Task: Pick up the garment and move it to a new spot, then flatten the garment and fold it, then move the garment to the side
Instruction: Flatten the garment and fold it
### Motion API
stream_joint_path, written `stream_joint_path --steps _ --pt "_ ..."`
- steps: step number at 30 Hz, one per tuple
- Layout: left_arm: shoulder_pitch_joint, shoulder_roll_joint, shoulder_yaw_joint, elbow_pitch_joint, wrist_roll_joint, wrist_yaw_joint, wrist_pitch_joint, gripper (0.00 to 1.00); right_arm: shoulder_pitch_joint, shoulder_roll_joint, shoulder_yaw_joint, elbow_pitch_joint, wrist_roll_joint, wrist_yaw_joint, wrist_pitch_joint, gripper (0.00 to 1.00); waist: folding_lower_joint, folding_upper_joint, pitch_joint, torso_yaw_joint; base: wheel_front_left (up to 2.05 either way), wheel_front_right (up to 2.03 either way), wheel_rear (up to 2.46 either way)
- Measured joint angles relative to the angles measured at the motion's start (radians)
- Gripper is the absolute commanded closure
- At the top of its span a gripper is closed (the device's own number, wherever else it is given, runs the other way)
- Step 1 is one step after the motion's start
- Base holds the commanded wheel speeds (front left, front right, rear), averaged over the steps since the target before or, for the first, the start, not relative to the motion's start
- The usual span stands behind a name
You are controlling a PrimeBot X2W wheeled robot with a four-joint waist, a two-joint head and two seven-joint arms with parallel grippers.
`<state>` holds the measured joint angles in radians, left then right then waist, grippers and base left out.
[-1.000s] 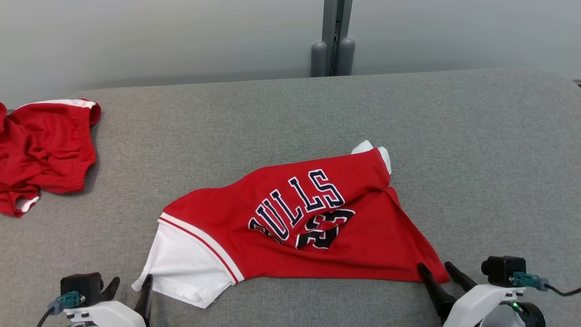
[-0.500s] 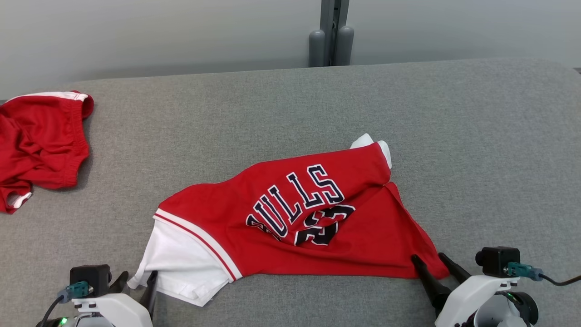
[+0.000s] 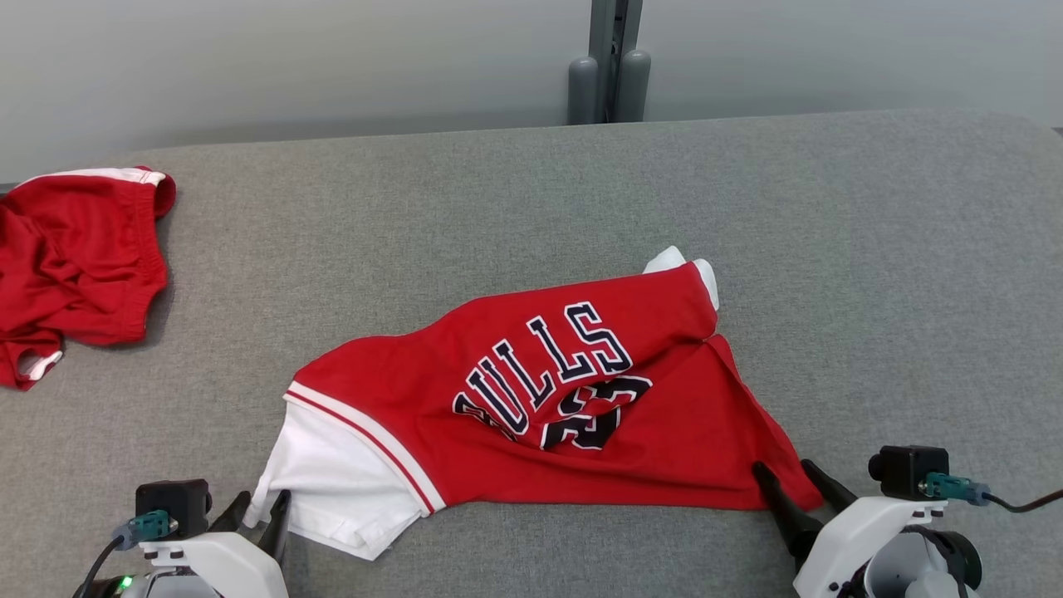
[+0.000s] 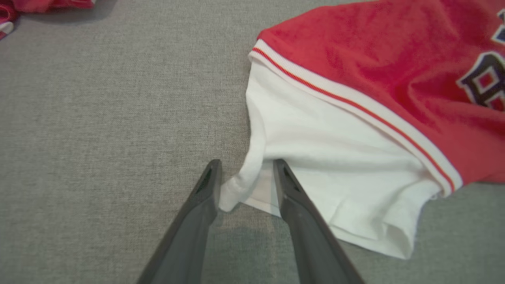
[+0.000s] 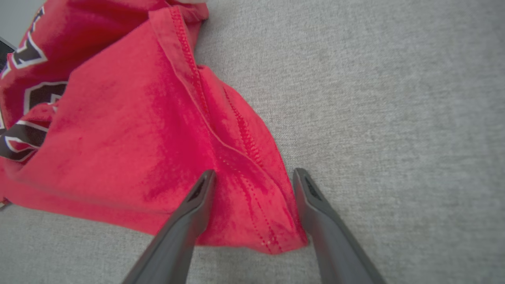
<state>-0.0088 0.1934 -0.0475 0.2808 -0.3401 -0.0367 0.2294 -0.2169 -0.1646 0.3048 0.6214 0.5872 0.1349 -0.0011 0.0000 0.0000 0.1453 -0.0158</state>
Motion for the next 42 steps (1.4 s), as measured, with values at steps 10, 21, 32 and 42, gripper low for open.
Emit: stream_joint_path --steps 10,21,32,42 --pt "0.003 0.000 -0.009 -0.019 -0.013 0.002 0.005 1.00 -0.002 0.015 -0.030 0.011 -0.034 -0.004 0.000 1.00 0.0000 0.0000 -0.016 0.003 0.00 0.00 0.00" --pt "0.042 -0.009 0.009 -0.148 -0.074 -0.002 0.016 1.00 0.041 -0.007 -0.041 -0.155 0.037 -0.004 -0.021 1.00 0.0000 0.0000 -0.057 0.000 0.00 0.00 0.00" --pt "-0.033 0.021 0.025 -0.272 -0.142 -0.038 0.042 1.00 0.051 -0.063 -0.039 -0.408 0.206 -0.004 0.063 1.00 0.0000 0.0000 -0.047 -0.019 0.00 0.00 0.00" --pt "-0.496 0.174 -0.007 -0.109 -0.149 -0.085 0.069 1.00 -0.398 -0.100 0.017 -0.365 0.366 -0.004 0.046 1.00 0.0000 0.0000 0.092 -0.054 0.00 0.00 0.00"
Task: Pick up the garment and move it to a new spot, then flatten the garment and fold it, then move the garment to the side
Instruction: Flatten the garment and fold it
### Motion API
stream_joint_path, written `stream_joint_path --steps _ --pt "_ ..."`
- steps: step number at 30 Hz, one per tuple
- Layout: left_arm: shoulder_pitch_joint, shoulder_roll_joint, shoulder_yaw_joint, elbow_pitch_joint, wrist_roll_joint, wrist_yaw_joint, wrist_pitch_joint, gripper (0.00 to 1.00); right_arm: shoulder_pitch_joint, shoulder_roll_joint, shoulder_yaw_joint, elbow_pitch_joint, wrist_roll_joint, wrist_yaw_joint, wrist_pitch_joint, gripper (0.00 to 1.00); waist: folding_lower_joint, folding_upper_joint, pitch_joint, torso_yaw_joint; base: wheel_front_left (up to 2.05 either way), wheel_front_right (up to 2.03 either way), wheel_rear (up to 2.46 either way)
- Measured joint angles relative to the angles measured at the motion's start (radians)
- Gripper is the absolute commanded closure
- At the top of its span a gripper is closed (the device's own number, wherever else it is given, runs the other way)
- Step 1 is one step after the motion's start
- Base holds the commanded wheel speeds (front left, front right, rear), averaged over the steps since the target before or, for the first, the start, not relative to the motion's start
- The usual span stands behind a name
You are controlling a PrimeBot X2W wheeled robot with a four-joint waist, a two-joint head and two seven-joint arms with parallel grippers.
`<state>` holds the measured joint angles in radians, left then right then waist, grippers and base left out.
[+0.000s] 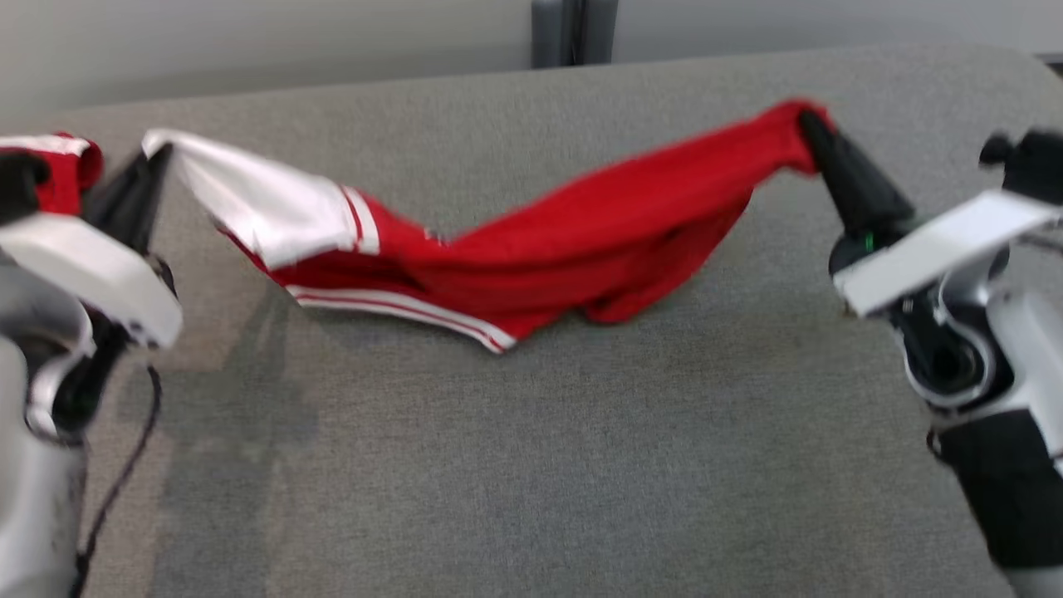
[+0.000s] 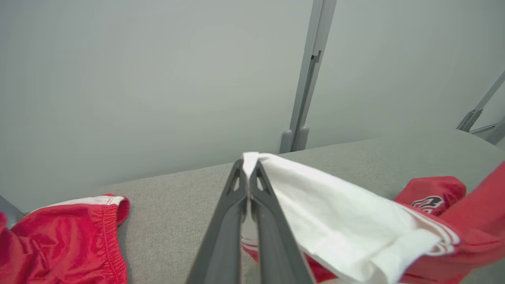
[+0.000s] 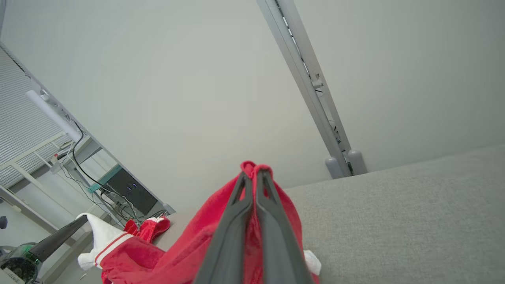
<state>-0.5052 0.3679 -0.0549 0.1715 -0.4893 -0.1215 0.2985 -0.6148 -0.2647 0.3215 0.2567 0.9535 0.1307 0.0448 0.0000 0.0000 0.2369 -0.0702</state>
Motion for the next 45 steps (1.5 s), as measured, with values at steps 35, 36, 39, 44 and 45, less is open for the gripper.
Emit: stream_joint_path --steps 35,36,39,44,45 --pt "-1.120 0.106 -0.365 0.635 -0.017 -0.008 -0.273 1.00 -0.936 -0.043 0.226 0.475 0.162 0.000 -0.193 1.00 0.0000 0.0000 0.269 -0.017 0.00 0.00 0.00" --pt "-1.115 0.104 -0.379 0.647 -0.033 -0.008 -0.258 1.00 -0.918 -0.047 0.240 0.481 0.171 0.000 -0.186 1.00 0.0000 0.0000 0.265 -0.015 0.00 0.00 0.00" --pt "-1.068 0.107 -0.435 0.670 -0.079 -0.008 -0.193 1.00 -0.856 -0.058 0.289 0.498 0.194 0.000 -0.163 1.00 0.0000 0.0000 0.246 -0.011 0.00 0.00 0.00" --pt "-0.922 0.134 -0.542 0.679 -0.166 -0.009 -0.061 1.00 -0.733 -0.071 0.382 0.497 0.244 0.000 -0.107 1.00 0.0000 0.0000 0.194 -0.008 0.00 0.00 0.00" --pt "-0.890 0.144 -0.565 0.670 -0.186 -0.009 -0.035 1.00 -0.706 -0.077 0.403 0.494 0.254 0.000 -0.092 1.00 0.0000 0.0000 0.181 -0.008 0.00 0.00 0.00"
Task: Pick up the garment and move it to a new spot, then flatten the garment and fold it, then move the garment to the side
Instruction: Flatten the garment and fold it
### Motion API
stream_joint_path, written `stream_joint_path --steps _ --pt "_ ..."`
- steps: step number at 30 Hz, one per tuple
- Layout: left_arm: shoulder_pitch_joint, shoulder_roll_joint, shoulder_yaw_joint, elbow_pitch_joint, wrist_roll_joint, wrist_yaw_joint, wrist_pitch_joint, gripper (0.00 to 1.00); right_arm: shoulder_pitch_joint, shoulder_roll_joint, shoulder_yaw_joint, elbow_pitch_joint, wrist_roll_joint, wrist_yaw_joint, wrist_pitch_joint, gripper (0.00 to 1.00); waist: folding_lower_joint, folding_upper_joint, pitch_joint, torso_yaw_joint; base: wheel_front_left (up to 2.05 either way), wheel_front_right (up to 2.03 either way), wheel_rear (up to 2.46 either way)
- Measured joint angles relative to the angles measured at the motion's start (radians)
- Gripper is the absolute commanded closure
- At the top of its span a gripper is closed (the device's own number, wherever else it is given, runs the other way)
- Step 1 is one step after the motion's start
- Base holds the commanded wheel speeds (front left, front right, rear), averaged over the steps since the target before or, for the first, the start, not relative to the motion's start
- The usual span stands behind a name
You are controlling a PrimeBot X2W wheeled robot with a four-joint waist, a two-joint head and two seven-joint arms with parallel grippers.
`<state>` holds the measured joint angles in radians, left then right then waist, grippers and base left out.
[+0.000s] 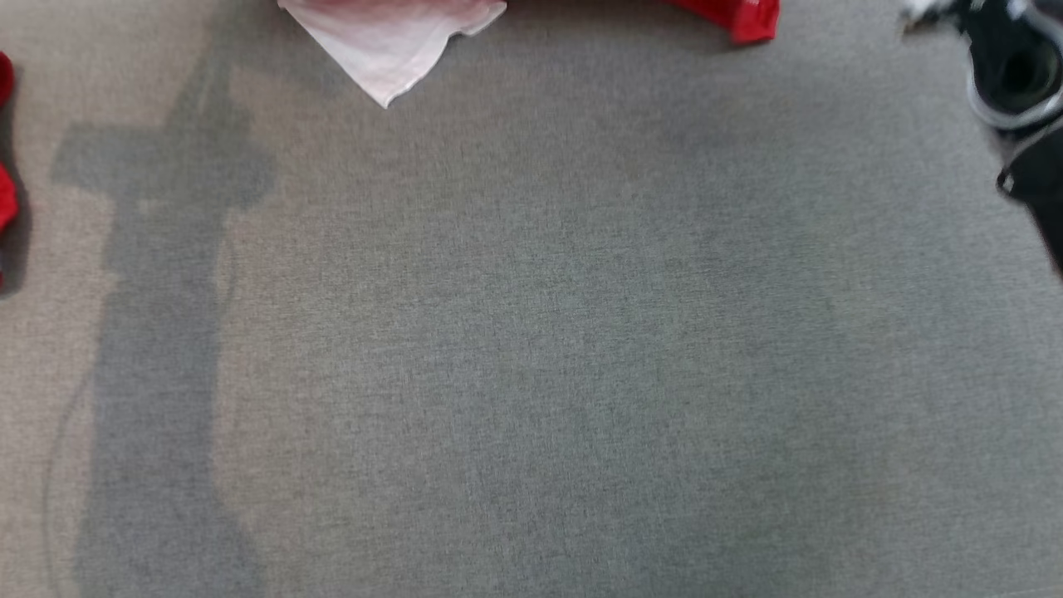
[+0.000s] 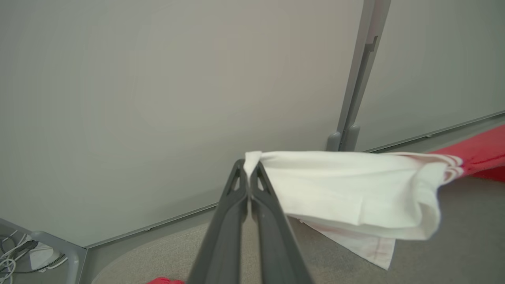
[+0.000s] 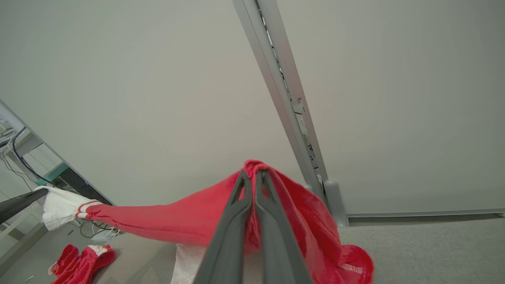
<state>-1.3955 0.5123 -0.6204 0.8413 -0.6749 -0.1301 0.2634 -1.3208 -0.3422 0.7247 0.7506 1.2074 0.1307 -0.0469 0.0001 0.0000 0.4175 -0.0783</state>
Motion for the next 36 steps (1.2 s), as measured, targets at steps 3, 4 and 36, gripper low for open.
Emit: stream_joint_path --steps 3,4,36 --pt "0.094 0.027 -0.045 -0.042 -0.084 0.000 0.073 1.00 0.080 -0.016 0.059 -0.014 0.034 0.000 0.054 1.00 0.0000 0.0000 -0.044 -0.002 0.00 0.00 0.00" --pt "0.129 0.035 -0.054 -0.062 -0.121 0.000 0.097 1.00 0.105 -0.020 0.079 -0.023 0.042 0.000 0.070 1.00 0.0000 0.0000 -0.060 -0.003 0.00 0.00 0.00" --pt "0.859 0.504 -0.203 -1.007 -0.749 0.162 0.687 1.00 0.576 -0.363 0.391 -0.377 0.225 0.000 0.385 1.00 0.0000 0.0001 -0.319 -0.029 0.00 0.00 0.00"
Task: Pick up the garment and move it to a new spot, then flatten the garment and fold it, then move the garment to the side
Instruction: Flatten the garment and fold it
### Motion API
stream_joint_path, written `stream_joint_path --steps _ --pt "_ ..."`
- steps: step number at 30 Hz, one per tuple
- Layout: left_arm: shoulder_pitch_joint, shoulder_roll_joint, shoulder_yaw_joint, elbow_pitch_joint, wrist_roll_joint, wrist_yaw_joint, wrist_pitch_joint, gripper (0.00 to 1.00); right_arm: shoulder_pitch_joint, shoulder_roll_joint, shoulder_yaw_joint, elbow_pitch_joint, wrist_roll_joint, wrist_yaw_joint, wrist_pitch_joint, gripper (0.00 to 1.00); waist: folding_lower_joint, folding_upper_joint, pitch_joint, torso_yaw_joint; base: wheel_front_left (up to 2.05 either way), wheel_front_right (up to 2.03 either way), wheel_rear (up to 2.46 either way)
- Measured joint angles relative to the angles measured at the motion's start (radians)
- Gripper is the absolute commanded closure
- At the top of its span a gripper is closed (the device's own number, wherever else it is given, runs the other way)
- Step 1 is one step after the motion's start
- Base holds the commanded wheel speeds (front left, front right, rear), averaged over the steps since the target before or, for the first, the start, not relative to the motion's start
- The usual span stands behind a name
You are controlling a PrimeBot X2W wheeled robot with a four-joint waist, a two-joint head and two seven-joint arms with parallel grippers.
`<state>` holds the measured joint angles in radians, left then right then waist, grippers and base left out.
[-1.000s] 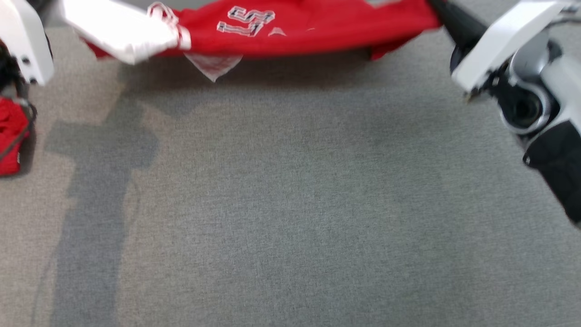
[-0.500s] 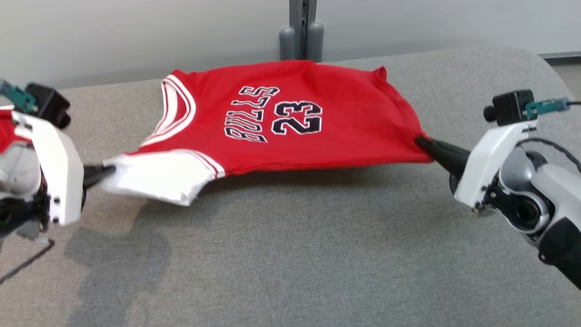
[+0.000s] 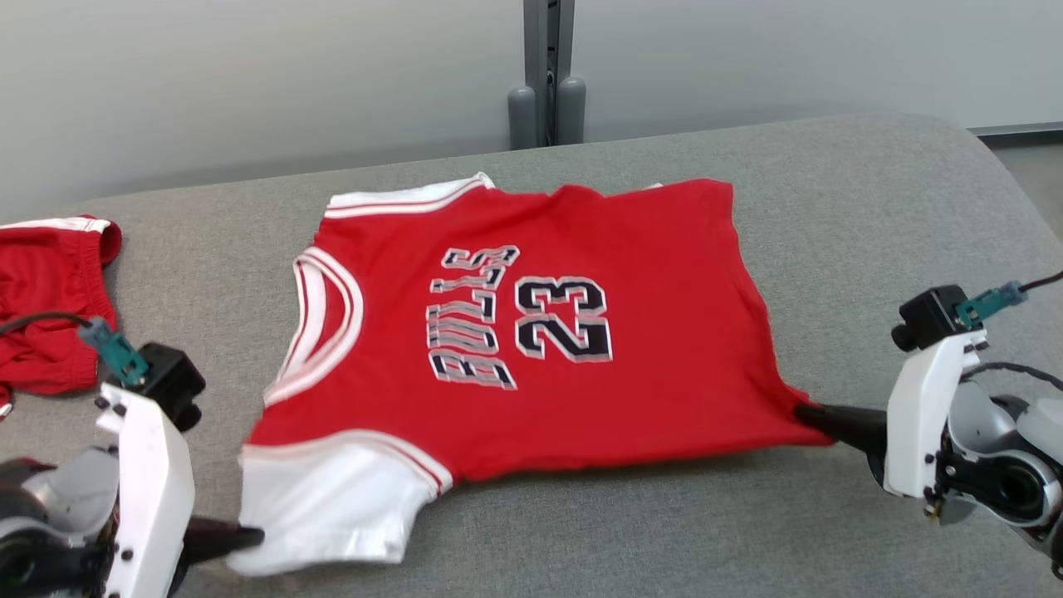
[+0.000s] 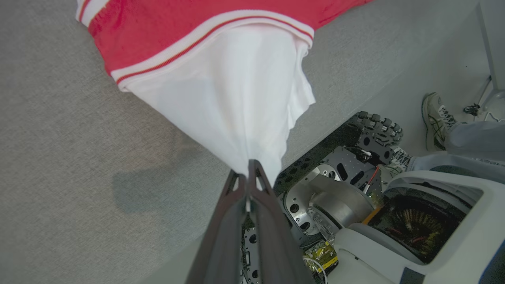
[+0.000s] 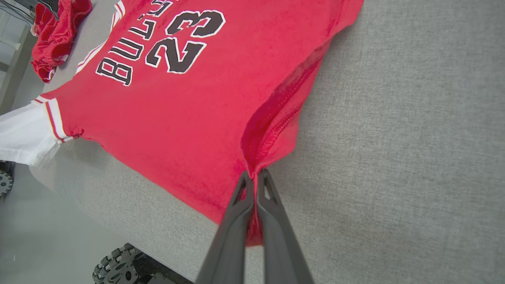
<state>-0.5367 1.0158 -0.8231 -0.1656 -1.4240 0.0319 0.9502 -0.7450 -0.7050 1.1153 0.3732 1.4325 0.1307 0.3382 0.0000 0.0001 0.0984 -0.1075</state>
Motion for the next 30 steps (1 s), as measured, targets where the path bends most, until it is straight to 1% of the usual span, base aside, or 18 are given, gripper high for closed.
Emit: stream_joint_path --steps 6,9,11,14,21,25,30 --pt "0.088 0.069 -0.009 -0.147 -0.070 0.047 0.015 1.00 0.052 -0.070 0.018 -0.063 0.021 0.000 0.076 1.00 0.0000 0.0000 0.002 0.008 0.00 0.00 0.00" --pt "0.117 0.102 -0.010 -0.207 -0.089 0.068 0.017 1.00 0.076 -0.108 0.018 -0.095 0.028 0.000 0.095 1.00 0.0000 0.0000 0.007 0.015 0.00 0.00 0.00" --pt "0.124 0.119 -0.007 -0.240 -0.092 0.082 0.013 1.00 0.091 -0.138 0.014 -0.119 0.028 0.000 0.115 1.00 0.0000 0.0000 0.011 0.021 0.00 0.00 0.00" --pt "0.135 0.128 -0.003 -0.255 -0.104 0.090 0.007 1.00 0.106 -0.156 -0.001 -0.142 0.028 0.000 0.123 1.00 0.0000 0.0000 0.015 0.022 0.00 0.00 0.00" --pt "0.132 0.118 0.016 -0.229 -0.106 0.093 -0.017 1.00 0.122 -0.160 -0.046 -0.159 0.029 0.000 0.137 1.00 0.0000 0.0000 0.027 0.014 0.00 0.00 0.00" --pt "0.095 0.091 0.031 -0.174 -0.081 0.083 -0.028 1.00 0.114 -0.124 -0.084 -0.131 0.049 0.000 0.138 1.00 0.0000 0.0000 0.044 0.004 0.00 0.00 0.00" --pt "0.024 0.039 0.048 -0.090 -0.065 0.068 -0.026 1.00 0.080 -0.070 -0.113 -0.093 0.062 0.000 0.155 1.00 0.0000 -0.0001 0.075 -0.005 0.00 0.00 0.00"
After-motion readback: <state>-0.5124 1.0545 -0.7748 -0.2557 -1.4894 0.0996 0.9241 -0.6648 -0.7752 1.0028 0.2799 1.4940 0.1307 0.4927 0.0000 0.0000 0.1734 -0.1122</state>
